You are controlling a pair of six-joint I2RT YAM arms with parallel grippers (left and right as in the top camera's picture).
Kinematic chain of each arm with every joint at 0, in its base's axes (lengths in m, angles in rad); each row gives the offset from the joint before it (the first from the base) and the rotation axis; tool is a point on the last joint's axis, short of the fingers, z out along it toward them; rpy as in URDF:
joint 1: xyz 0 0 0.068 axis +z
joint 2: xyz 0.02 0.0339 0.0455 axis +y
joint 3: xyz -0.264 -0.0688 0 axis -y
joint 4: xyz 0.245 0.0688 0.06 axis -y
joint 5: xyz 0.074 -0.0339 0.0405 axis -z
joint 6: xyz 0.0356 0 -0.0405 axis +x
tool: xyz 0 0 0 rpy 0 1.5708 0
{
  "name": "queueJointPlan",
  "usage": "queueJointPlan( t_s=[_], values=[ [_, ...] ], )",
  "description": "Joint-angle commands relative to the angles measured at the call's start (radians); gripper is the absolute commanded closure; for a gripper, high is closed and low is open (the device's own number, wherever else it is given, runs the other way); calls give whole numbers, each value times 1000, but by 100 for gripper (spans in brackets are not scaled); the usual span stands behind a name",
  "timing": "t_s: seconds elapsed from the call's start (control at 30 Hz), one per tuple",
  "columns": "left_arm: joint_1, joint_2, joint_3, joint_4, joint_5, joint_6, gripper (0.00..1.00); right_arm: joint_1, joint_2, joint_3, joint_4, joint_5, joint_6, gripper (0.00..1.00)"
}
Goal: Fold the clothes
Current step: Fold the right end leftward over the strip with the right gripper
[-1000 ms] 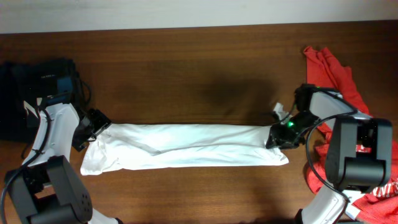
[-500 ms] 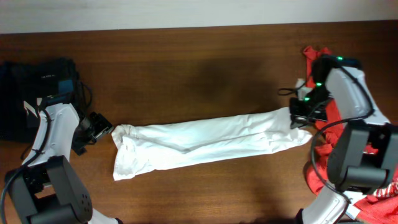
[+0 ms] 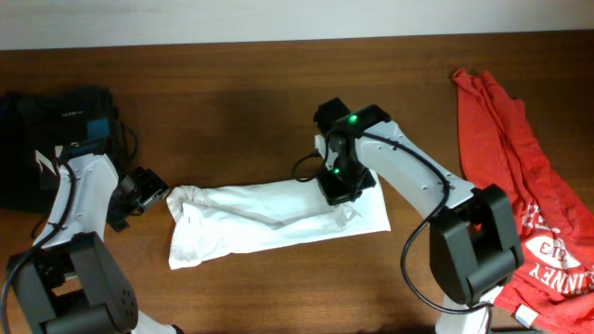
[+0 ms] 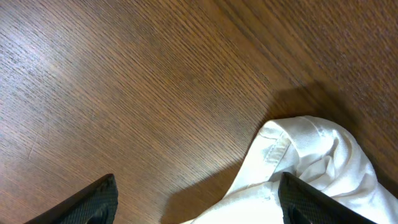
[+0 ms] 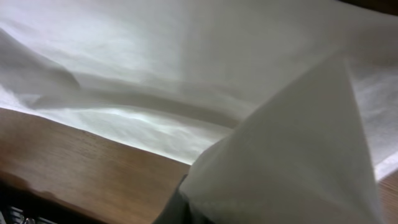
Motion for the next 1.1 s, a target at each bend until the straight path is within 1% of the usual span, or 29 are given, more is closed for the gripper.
queueJointPlan(
  t_s=[0.0,0.03,0.07,0.1,0.17,0.2,0.33,0.43,0.57,0.63,0.67,0.8,0.83,0.9,0.93,1.0,1.03,1.07],
  values=[
    [5,-6,10,-2,0,17,18,34,27,11,16,-6,13,94],
    [5,-6,10,-2,0,17,18,38,27,11,25,-12,12,90],
    [5,-6,10,-2,0,17,18,44,27,11,41,-39,12,83],
    [5,-6,10,-2,0,17,18,48,27,11,56,-80,11,70],
    [5,-6,10,-2,0,17,18,50,27,11,107,-172,8,54],
    [5,-6,10,-2,0,17,18,48,27,12,139,-193,9,50],
    [5,-6,10,-10,0,17,18,37,18,12,130,-147,14,50],
    [5,-6,10,-23,0,17,17,-4,-21,12,87,23,113,50],
    [5,-6,10,-27,0,17,17,-16,-19,11,91,24,113,49],
    [5,-6,10,-31,0,17,17,8,-5,11,104,24,114,49],
    [5,-6,10,-31,0,17,17,24,12,10,109,24,114,46],
    [5,-6,10,-31,0,17,17,61,45,10,136,29,115,46],
    [5,-6,10,-31,0,17,17,61,47,10,148,37,129,47],
    [5,-6,10,-31,0,17,17,60,47,10,163,85,185,69],
    [5,-6,10,-31,0,17,17,60,47,10,167,99,196,77],
    [5,-6,10,-31,0,17,17,61,53,10,173,100,196,80],
    [5,-6,10,-31,0,17,17,61,58,10,173,99,196,93],
    [5,-6,10,-31,0,17,17,61,60,10,172,99,196,96]
  ],
)
